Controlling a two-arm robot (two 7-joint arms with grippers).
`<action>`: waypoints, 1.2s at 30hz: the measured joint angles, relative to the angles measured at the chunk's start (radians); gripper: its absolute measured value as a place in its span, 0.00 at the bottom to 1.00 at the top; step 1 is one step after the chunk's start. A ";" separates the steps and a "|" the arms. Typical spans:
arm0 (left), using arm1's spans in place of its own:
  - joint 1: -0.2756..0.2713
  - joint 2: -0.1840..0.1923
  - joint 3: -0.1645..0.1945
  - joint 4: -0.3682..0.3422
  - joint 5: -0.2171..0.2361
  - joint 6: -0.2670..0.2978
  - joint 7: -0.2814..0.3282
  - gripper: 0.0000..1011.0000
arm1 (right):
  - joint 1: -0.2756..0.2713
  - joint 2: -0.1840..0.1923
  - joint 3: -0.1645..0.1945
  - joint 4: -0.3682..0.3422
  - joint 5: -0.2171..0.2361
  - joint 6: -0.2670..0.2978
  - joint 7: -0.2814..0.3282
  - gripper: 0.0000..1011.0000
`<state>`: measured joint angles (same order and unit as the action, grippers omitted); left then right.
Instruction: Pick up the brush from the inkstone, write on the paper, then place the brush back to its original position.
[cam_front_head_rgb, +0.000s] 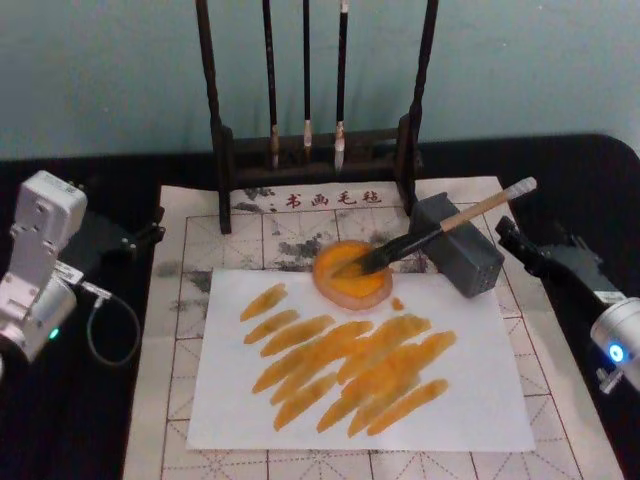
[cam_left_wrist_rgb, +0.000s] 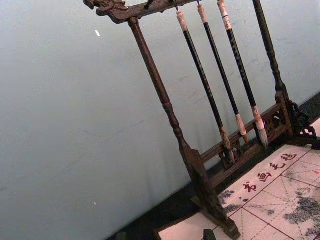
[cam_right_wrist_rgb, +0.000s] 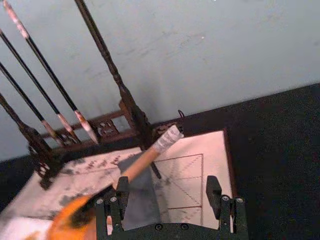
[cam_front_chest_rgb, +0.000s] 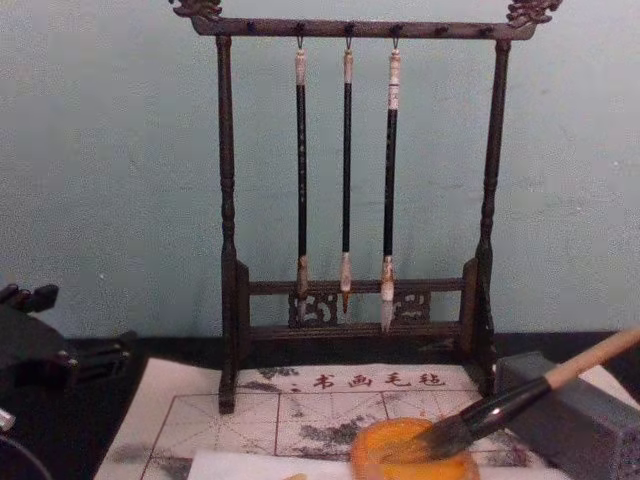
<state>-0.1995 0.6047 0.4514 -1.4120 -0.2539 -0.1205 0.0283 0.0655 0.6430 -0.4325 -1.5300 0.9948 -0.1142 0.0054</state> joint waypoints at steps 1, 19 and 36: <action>0.000 0.000 0.000 0.000 0.000 0.000 0.000 0.99 | -0.001 0.000 -0.003 0.000 -0.016 -0.004 -0.009 0.99; 0.000 0.000 0.000 0.000 0.000 0.000 0.000 0.99 | -0.007 -0.027 -0.009 0.018 -0.187 -0.026 -0.093 0.99; 0.000 0.000 0.000 0.000 0.000 0.000 0.000 0.99 | -0.006 -0.025 -0.010 0.018 -0.185 -0.025 -0.093 0.99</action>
<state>-0.1995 0.6047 0.4514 -1.4120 -0.2539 -0.1205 0.0283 0.0590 0.6183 -0.4425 -1.5117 0.8100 -0.1396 -0.0879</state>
